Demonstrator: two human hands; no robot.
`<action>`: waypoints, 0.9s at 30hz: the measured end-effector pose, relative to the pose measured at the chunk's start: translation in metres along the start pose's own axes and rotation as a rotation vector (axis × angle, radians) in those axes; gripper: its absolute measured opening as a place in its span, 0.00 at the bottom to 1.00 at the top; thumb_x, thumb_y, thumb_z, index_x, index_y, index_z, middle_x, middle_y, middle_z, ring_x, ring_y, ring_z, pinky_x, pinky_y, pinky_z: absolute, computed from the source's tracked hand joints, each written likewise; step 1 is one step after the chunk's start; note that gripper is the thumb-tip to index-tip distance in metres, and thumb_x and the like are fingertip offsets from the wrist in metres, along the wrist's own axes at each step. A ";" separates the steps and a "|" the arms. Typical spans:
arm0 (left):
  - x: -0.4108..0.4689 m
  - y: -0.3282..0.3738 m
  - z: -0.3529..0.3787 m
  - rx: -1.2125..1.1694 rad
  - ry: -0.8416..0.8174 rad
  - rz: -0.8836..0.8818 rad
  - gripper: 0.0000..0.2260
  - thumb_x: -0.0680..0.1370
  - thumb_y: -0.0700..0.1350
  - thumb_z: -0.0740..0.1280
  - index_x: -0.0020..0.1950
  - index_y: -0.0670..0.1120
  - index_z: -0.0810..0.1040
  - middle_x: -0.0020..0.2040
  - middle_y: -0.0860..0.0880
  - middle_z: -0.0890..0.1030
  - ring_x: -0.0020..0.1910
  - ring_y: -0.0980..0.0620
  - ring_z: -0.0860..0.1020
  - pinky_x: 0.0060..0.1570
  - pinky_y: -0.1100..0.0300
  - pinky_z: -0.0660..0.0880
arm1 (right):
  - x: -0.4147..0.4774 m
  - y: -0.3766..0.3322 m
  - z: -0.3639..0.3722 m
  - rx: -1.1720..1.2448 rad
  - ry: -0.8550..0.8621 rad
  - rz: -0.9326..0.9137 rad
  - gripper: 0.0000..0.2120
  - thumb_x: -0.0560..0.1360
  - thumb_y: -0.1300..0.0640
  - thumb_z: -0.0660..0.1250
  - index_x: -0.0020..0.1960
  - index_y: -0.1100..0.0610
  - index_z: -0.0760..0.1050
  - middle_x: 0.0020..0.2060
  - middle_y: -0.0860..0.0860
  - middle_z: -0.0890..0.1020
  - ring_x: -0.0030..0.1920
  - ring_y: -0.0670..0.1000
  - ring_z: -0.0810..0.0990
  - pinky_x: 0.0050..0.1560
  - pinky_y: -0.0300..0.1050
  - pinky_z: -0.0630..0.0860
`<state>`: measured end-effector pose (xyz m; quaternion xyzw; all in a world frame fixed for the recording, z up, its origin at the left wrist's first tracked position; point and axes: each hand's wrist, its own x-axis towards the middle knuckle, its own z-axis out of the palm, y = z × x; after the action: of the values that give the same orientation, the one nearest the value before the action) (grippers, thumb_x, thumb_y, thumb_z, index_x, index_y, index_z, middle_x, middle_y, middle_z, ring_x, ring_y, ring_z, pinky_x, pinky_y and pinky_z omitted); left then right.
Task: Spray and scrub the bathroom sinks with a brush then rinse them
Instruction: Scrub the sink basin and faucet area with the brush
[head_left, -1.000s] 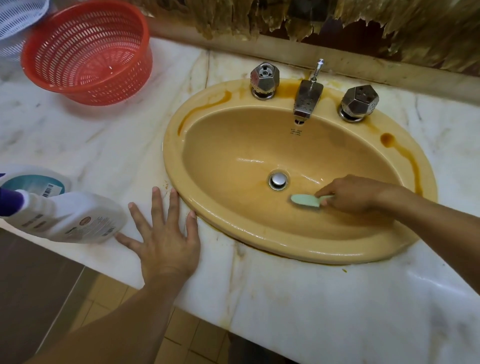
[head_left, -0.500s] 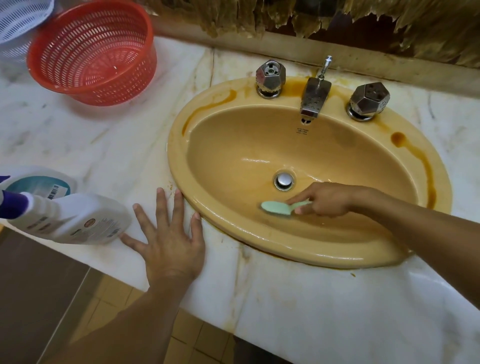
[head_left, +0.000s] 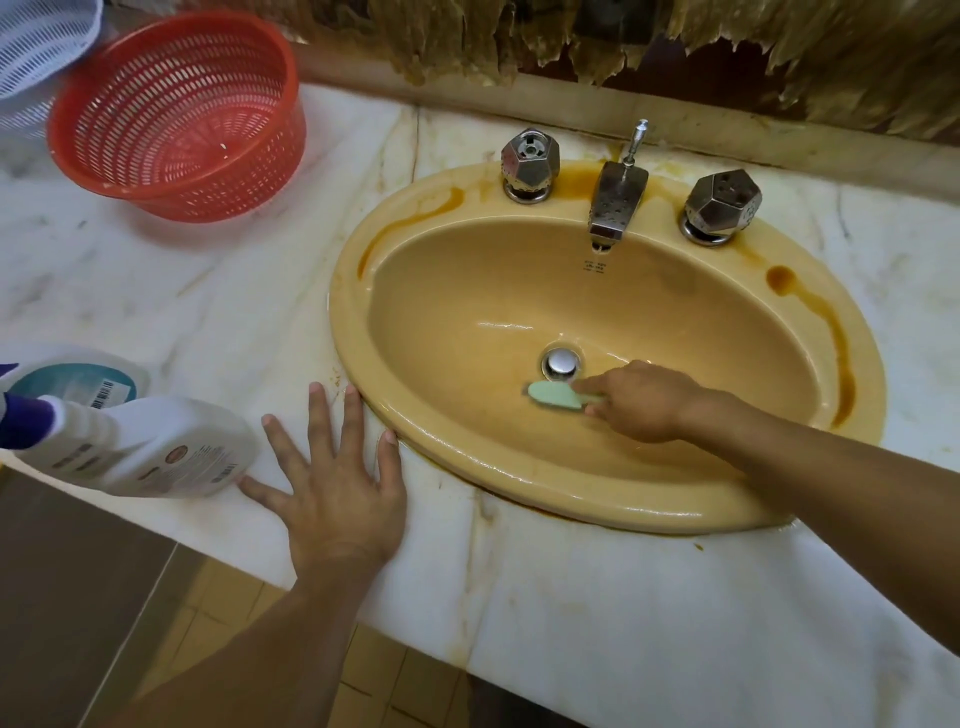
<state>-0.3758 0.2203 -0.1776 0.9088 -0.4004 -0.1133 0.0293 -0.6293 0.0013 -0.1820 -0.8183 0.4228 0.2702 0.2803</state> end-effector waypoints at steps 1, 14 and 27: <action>0.000 0.000 0.000 0.004 0.000 0.002 0.30 0.81 0.66 0.39 0.84 0.62 0.46 0.84 0.57 0.42 0.82 0.42 0.36 0.72 0.23 0.41 | -0.005 0.000 -0.001 0.158 -0.121 -0.021 0.17 0.82 0.42 0.61 0.71 0.32 0.70 0.49 0.51 0.81 0.47 0.55 0.78 0.44 0.46 0.74; 0.000 0.000 -0.001 0.010 -0.017 -0.008 0.28 0.83 0.65 0.41 0.84 0.62 0.43 0.84 0.58 0.40 0.82 0.42 0.35 0.73 0.24 0.41 | -0.046 0.035 -0.026 0.508 -0.510 0.001 0.13 0.81 0.44 0.67 0.63 0.30 0.77 0.28 0.49 0.66 0.28 0.51 0.63 0.29 0.44 0.61; -0.001 0.001 -0.003 0.010 -0.026 -0.017 0.29 0.83 0.66 0.42 0.83 0.63 0.42 0.84 0.59 0.39 0.82 0.43 0.34 0.73 0.24 0.40 | -0.092 0.062 -0.063 -0.100 -0.470 0.211 0.13 0.77 0.40 0.65 0.60 0.34 0.80 0.59 0.50 0.83 0.49 0.51 0.80 0.48 0.43 0.79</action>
<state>-0.3762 0.2202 -0.1740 0.9107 -0.3937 -0.1235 0.0184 -0.7144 -0.0225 -0.0897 -0.6974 0.4153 0.5009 0.3004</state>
